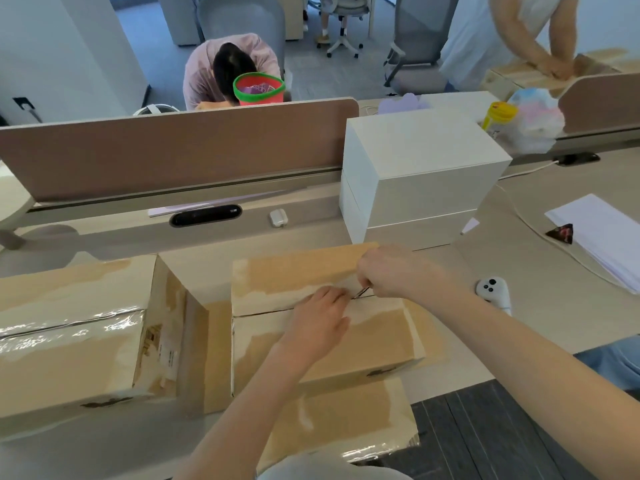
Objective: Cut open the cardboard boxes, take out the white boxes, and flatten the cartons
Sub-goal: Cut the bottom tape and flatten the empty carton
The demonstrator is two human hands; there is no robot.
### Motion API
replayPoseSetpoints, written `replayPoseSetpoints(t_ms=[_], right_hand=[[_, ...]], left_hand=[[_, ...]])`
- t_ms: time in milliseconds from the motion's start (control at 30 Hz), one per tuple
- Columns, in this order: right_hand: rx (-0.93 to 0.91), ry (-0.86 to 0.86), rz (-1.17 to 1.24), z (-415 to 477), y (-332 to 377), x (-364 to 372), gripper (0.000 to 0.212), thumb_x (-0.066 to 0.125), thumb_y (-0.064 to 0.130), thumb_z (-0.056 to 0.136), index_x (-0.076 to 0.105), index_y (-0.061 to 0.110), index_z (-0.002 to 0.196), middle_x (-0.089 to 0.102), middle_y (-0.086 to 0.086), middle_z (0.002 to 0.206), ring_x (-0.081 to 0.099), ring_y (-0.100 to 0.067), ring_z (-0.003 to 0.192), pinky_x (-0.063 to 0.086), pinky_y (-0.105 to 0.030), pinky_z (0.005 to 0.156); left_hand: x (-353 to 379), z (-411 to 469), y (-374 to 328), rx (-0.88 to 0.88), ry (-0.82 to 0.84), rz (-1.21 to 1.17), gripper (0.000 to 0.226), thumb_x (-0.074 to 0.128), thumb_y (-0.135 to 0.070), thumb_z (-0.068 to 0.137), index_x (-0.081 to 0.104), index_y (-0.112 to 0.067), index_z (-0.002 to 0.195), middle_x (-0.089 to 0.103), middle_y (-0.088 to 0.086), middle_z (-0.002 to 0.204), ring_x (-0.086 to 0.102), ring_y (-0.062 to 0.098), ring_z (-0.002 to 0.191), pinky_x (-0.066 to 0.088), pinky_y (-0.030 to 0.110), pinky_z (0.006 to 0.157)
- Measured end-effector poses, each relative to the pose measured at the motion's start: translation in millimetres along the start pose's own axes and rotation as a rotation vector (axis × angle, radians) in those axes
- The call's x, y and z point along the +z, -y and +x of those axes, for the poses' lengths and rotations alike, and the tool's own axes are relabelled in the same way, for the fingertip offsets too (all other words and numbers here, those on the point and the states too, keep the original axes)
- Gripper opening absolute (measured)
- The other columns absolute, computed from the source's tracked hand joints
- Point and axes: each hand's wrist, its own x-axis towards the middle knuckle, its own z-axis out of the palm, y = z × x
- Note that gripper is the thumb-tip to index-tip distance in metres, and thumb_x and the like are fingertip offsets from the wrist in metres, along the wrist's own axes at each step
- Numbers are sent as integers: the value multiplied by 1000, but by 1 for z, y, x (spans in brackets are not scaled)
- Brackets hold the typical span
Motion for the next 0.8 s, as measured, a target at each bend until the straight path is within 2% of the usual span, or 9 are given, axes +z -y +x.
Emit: replayPoseSetpoints(t_ms=[67, 133, 167, 267, 367, 467, 533, 600, 800], right_hand=[[14, 8, -26, -2, -4, 1, 19, 55, 4, 85, 65, 19, 90, 61, -3, 98, 57, -26, 89, 40, -29, 69], [50, 26, -25, -6, -13, 3, 17, 55, 3, 86, 64, 16, 94, 60, -2, 94, 57, -27, 91, 41, -29, 70], [69, 40, -11, -8, -18, 4, 18, 55, 3, 86, 63, 15, 95, 59, -1, 94, 58, -27, 92, 42, -30, 70], [98, 54, 16, -15, -35, 12, 23, 53, 3, 86, 66, 18, 99, 61, -4, 107, 60, -27, 97, 41, -29, 70], [136, 69, 33, -22, -50, 15, 23, 51, 2, 85, 63, 22, 84, 60, -2, 102, 57, -25, 86, 41, -28, 67], [158, 59, 0, -25, -58, 19, 30, 50, 2, 84, 68, 22, 97, 63, 0, 107, 61, -23, 91, 38, -25, 60], [153, 48, -35, -25, -58, 22, 32, 50, 1, 83, 68, 22, 99, 63, 1, 107, 62, -23, 92, 29, -23, 50], [160, 41, -39, -25, -58, 24, 31, 50, 1, 82, 67, 22, 96, 62, 1, 105, 62, -23, 91, 24, -23, 46], [176, 5, 7, -26, -63, 32, 30, 52, 7, 81, 69, 26, 97, 65, 3, 104, 63, -22, 92, 22, -22, 47]], left_hand=[[2, 2, -2, -2, 8, 2, 42, 47, -33, 89, 65, -11, 120, 63, 0, 125, 59, 23, 116, 52, 34, 89], [8, 3, 1, 2, 0, 8, 42, 49, -30, 94, 59, -9, 130, 57, 2, 135, 51, 24, 126, 41, 34, 104], [12, 2, 2, 4, -22, 12, 43, 48, -31, 94, 59, -9, 130, 57, 3, 135, 51, 25, 125, 40, 34, 105], [17, 1, 1, -20, -49, 2, 46, 42, -33, 93, 60, -11, 129, 59, 2, 132, 54, 25, 123, 41, 34, 104], [18, 2, -1, -33, -50, -15, 41, 51, -28, 95, 56, -15, 134, 54, -3, 137, 47, 21, 129, 37, 31, 107], [18, 5, -2, -59, -22, -20, 41, 49, -28, 97, 53, -18, 137, 50, -5, 142, 42, 17, 133, 35, 30, 108], [17, 5, -3, -76, 0, -35, 42, 48, -26, 97, 52, -18, 137, 49, -4, 143, 41, 17, 134, 34, 31, 109], [15, 6, -5, -94, 17, -33, 42, 47, -25, 97, 51, -18, 138, 47, -4, 144, 39, 17, 135, 35, 32, 110], [5, 33, -33, -53, 44, -80, 40, 42, -27, 99, 50, -19, 137, 54, -3, 133, 44, 19, 126, 42, 39, 97]])
